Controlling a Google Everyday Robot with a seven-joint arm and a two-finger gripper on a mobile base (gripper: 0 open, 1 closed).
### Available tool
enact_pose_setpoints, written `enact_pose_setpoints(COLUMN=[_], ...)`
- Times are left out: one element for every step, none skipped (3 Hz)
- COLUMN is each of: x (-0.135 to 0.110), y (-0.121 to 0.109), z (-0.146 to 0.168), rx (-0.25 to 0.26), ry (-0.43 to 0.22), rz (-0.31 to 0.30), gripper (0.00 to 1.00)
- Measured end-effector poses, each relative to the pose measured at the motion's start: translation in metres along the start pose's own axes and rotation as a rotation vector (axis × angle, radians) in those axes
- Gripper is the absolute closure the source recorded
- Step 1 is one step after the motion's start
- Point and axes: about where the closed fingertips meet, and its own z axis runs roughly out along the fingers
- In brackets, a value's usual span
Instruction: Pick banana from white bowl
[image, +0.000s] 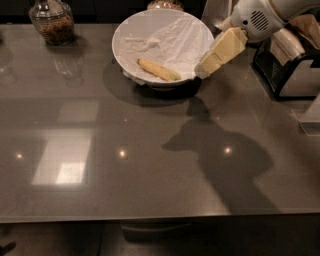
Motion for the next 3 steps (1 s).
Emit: enact_pose_setpoints(x=[-0.035, -0.047, -0.047], y=[-0.03, -0.033, -0.033], z=[0.044, 0.048, 0.049], rx=[-0.041, -0.042, -0.042], ry=[-0.02, -0.032, -0.032], rz=[0.135, 0.173, 0.172], gripper=[0.0, 0.0, 0.0])
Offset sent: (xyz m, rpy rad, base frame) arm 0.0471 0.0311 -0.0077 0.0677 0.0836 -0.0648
